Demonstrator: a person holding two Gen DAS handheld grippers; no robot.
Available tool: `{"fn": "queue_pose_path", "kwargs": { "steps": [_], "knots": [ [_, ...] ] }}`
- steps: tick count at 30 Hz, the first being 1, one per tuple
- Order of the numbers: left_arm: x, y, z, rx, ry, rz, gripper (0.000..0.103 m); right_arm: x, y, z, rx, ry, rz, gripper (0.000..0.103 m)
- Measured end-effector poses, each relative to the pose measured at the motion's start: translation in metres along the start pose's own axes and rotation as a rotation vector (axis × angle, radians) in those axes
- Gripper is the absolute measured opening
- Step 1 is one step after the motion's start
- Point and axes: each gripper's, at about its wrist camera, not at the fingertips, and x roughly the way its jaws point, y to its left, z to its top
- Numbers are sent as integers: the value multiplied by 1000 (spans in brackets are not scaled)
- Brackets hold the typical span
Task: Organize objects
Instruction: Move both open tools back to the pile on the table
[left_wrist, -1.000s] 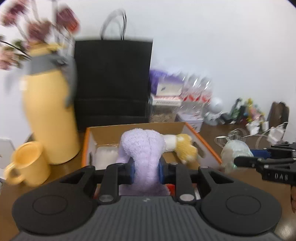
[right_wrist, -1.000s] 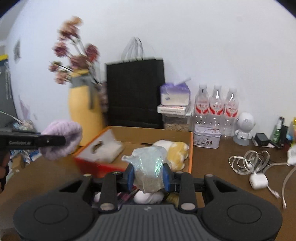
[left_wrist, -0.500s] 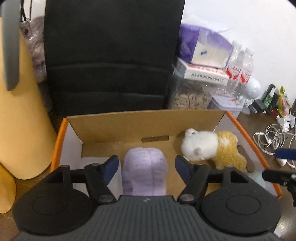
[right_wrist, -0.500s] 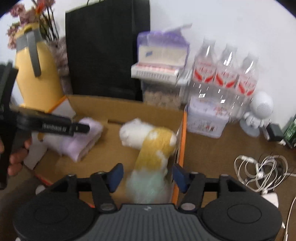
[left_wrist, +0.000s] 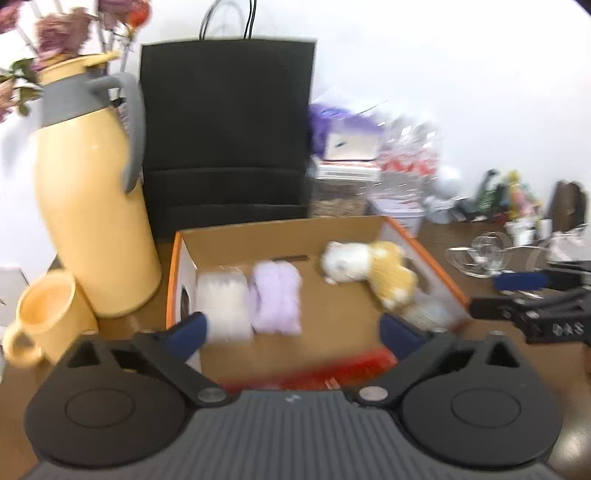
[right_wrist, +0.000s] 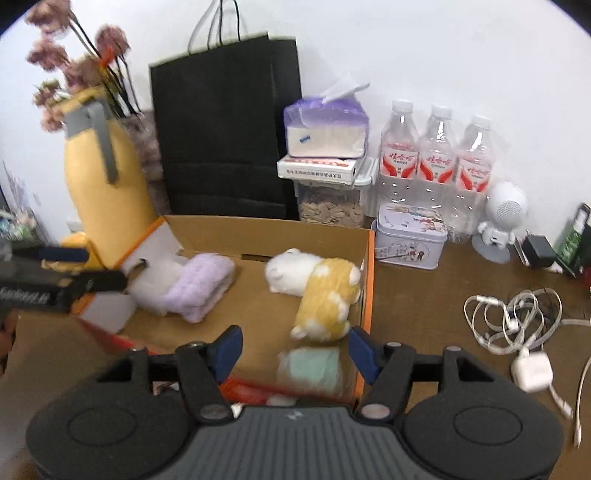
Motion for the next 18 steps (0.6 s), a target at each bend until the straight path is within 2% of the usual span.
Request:
{"fn": "queue_pose_path", "kwargs": {
  "steps": [3, 5, 7, 9, 11, 16, 18],
  "knots": [
    [-44, -5, -41, 9, 3, -3, 103, -32, 11, -30, -6, -40, 4, 70],
    [-80, -10, -73, -7, -28, -26, 103, -56, 19, -56, 6, -65, 9, 71],
    [-110, -15, -101, -28, -50, -39, 103, -82, 27, -85, 25, -95, 26, 75],
    [-138, -21, -130, -47, -69, -37, 103, -108, 36, -116, 37, -117, 31, 84],
    [-161, -27, -158, -59, -99, -27, 103, -132, 49, -151, 26, -125, 24, 87],
    [-182, -39, -204, -71, -94, 68, 103, -164, 62, -219, 51, -47, 84, 89],
    [-182, -37, -209, -93, -82, 75, 103, -169, 61, -231, 38, -13, 45, 89]
  ]
}}
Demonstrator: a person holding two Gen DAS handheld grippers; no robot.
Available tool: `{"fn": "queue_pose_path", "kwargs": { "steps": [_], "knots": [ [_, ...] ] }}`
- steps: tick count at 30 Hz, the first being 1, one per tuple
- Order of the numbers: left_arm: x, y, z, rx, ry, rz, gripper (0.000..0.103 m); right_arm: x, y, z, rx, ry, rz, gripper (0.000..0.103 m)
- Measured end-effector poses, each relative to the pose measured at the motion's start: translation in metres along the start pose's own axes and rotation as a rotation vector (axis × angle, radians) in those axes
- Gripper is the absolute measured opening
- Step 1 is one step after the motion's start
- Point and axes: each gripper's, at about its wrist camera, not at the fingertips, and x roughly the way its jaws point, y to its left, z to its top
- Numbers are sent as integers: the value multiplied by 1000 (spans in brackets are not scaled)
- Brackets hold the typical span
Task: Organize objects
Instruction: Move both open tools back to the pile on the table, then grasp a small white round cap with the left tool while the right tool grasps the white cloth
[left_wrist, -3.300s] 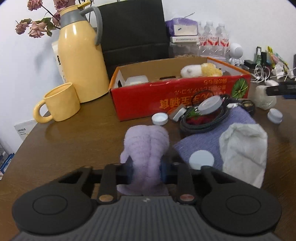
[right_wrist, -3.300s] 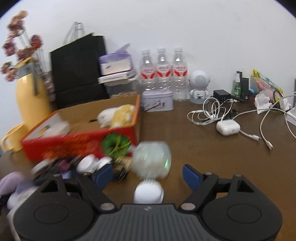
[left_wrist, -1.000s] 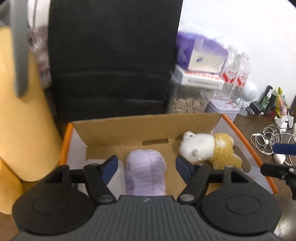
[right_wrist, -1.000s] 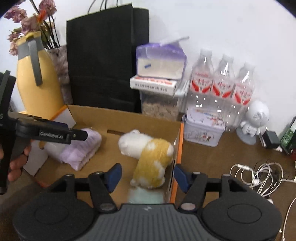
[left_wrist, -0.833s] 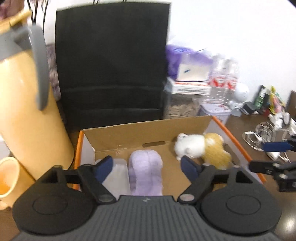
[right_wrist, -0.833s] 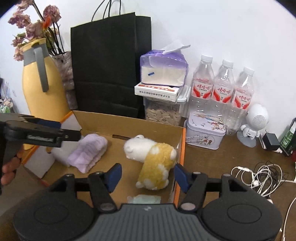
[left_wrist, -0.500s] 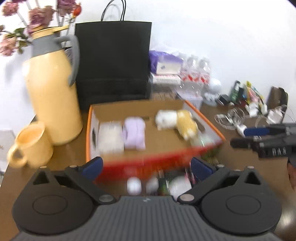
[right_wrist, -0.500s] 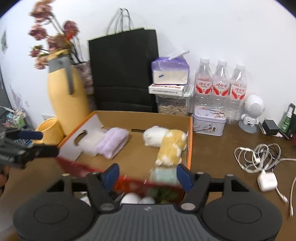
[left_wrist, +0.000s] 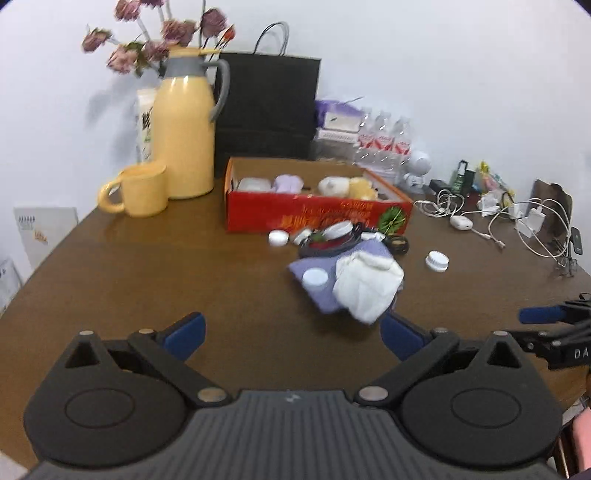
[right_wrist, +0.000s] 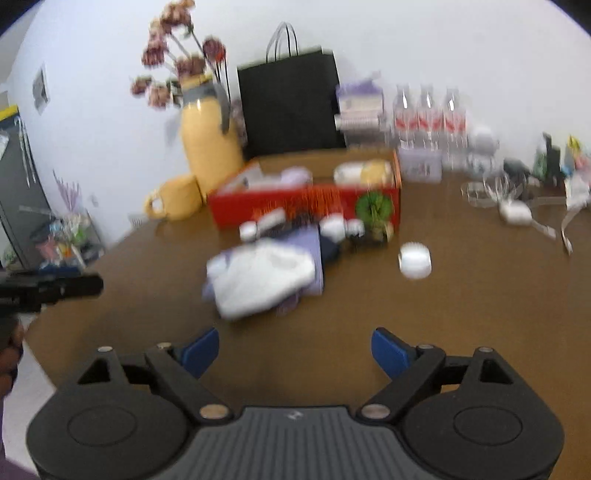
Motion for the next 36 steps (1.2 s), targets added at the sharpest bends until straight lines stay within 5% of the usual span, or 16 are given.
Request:
{"fn": "queue_pose_path", "kwargs": {
  "steps": [5, 11, 17, 20, 27, 29, 32, 36],
  "knots": [
    [19, -4, 0, 14, -19, 1, 97, -1, -12, -1, 31, -24, -67, 89],
    [79, -14, 3, 49, -4, 25, 72, 33, -14, 14, 9, -95, -100, 83],
    [140, -15, 22, 42, 40, -24, 55, 89, 5, 45, -137, -81, -83, 66],
    [159, -13, 27, 40, 76, -69, 31, 114, 18, 59, -217, -96, -31, 61],
    [165, -5, 26, 11, 85, -62, 29, 163, 34, 74, -248, -77, 17, 41],
    [163, -3, 26, 7, 88, -48, 29, 164, 28, 77, -208, -63, 27, 38],
    [156, -1, 28, -8, 79, -33, 29, 156, 22, 78, -155, -71, 23, 18],
    [132, -2, 25, -8, 52, -17, 29, 140, 23, 69, -136, -64, -2, 13]
  ]
}}
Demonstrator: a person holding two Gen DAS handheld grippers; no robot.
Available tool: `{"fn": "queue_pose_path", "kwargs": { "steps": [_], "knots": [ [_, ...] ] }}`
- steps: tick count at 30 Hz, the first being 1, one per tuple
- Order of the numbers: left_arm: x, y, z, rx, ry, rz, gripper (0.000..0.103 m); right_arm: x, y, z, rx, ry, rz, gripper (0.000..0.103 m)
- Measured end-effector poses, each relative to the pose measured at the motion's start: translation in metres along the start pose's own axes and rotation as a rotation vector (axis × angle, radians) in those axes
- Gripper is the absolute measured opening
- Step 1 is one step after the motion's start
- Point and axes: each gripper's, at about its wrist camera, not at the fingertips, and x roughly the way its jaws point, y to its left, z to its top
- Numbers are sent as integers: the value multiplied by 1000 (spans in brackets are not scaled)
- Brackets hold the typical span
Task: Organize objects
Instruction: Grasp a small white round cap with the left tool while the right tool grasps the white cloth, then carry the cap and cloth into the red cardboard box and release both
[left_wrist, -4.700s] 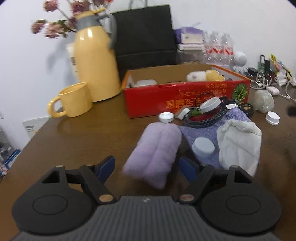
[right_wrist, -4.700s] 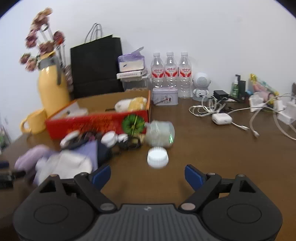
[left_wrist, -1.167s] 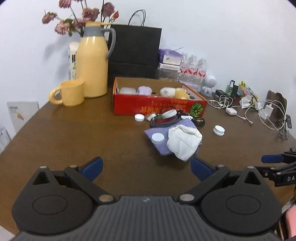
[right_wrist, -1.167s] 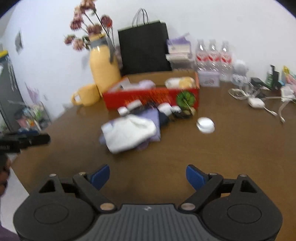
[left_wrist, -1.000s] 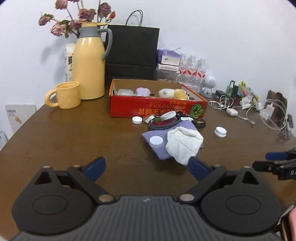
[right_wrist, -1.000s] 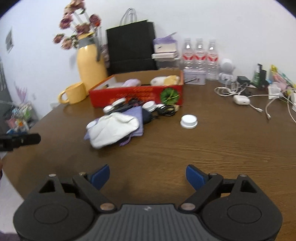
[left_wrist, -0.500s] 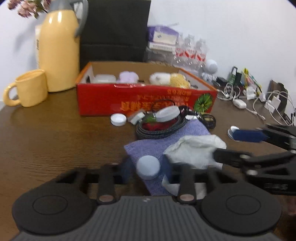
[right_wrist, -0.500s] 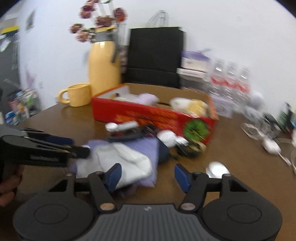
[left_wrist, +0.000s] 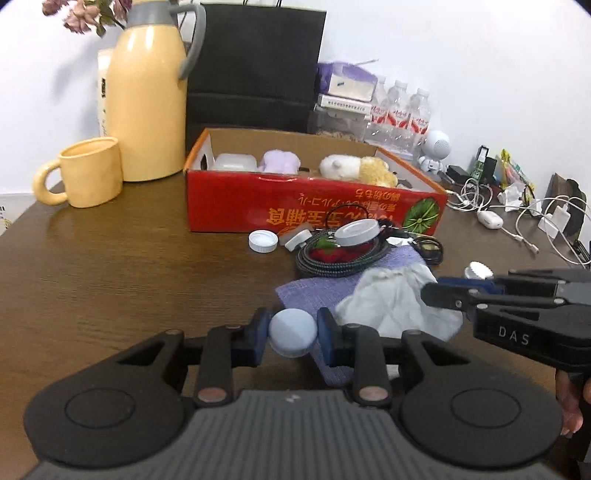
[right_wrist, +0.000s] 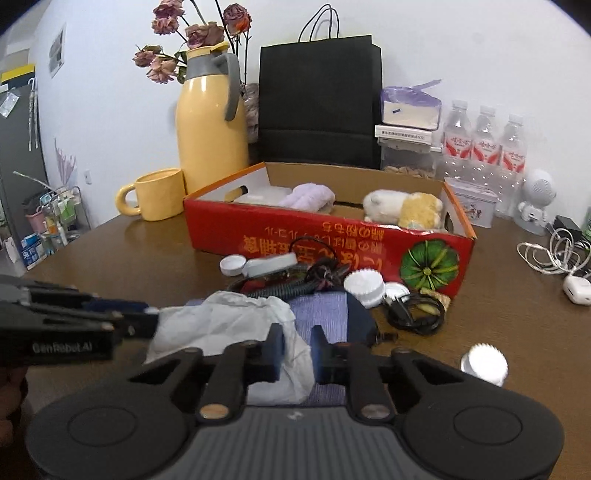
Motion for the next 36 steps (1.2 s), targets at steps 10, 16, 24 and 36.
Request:
{"fn": "queue_pose_path", "kwargs": {
  "steps": [10, 16, 24, 36],
  "knots": [
    [-72, -17, -27, 77, -42, -6, 29, -93, 16, -49, 173, -66, -33, 11],
    [-90, -21, -29, 70, -72, -30, 29, -120, 11, -59, 208, -88, -82, 11],
    [-72, -5, 23, 110, -126, -61, 29, -125, -5, -21, 151, -161, -71, 11],
    [142, 31, 182, 204, 167, 77, 29, 73, -59, 164, -44, 4, -181, 12]
  ]
}}
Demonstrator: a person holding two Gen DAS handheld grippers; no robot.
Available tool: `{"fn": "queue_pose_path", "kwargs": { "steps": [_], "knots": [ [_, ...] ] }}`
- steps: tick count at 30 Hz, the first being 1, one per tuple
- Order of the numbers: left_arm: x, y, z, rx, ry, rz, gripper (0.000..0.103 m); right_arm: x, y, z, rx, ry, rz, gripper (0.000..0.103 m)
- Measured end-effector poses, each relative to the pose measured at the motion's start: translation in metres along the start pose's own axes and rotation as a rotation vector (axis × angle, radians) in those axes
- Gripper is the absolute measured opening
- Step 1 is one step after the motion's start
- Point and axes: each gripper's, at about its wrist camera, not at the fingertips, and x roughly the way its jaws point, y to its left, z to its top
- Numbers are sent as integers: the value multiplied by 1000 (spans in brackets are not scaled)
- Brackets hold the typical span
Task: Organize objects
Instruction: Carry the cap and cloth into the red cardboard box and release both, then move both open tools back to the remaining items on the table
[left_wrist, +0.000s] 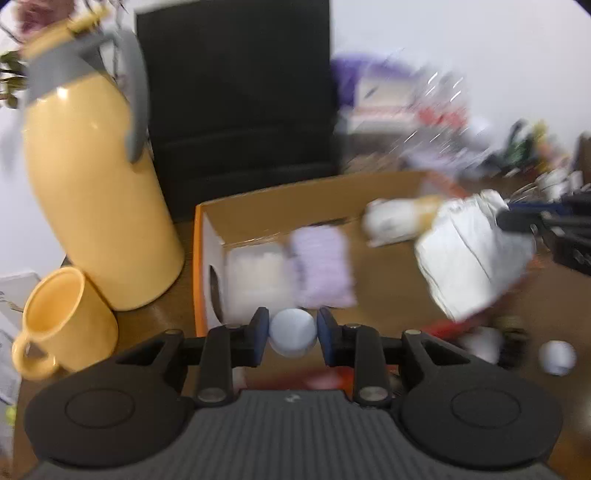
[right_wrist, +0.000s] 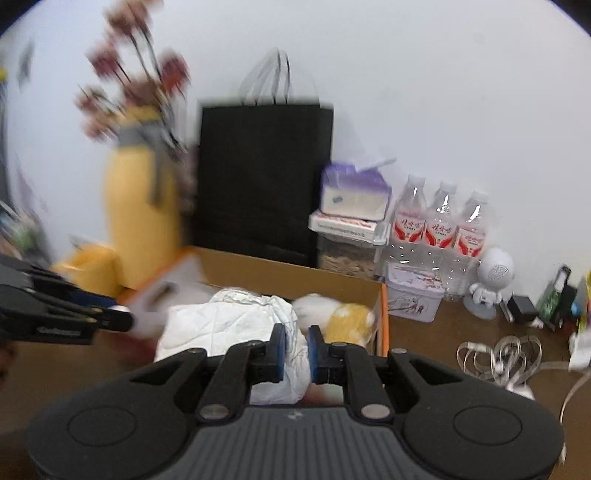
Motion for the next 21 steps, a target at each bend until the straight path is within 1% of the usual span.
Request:
{"fn": "queue_pose_path", "kwargs": {
  "steps": [1, 3, 5, 6, 7, 8, 9, 12, 14, 15, 16, 18, 20, 21],
  "knots": [
    [14, 0, 3, 15, 29, 13, 29, 29, 0, 7, 4, 39, -26, 12],
    [44, 4, 6, 22, 90, 44, 29, 81, 3, 9, 9, 123, -43, 13],
    [60, 11, 5, -1, 116, 36, 35, 121, 4, 3, 43, 193, -58, 20],
    [62, 14, 3, -11, 100, 28, 38, 135, 5, 1, 59, 222, -75, 25],
    [60, 16, 2, -13, 71, 37, 47, 147, 4, -2, 87, 232, -79, 27],
    [56, 17, -1, -19, 40, 43, 50, 153, 4, -5, 98, 238, -75, 33],
    [52, 18, -3, -24, 14, 37, 58, 157, 4, -7, 106, 240, -69, 33],
    [44, 19, -4, -35, 0, 24, 59, 152, 1, -4, 101, 159, -71, 40],
    [31, 20, -4, -50, -21, 33, 61, 150, 0, -3, 92, 168, -66, 40],
    [22, 17, -6, -52, -37, 38, 62, 146, -1, -2, 103, 173, -50, 42],
    [12, 17, -6, -53, -56, 45, 63, 138, -3, -1, 116, 161, -33, 45],
    [-10, 15, -10, -57, -92, 61, 65, 114, -6, 0, 133, 128, -18, 60],
    [-37, 10, -16, -67, -129, 70, 68, 84, -12, 2, 132, 94, 18, 62],
    [-53, 7, -21, -74, -158, 61, 72, 66, -15, 0, 136, 75, 31, 63]
  ]
}}
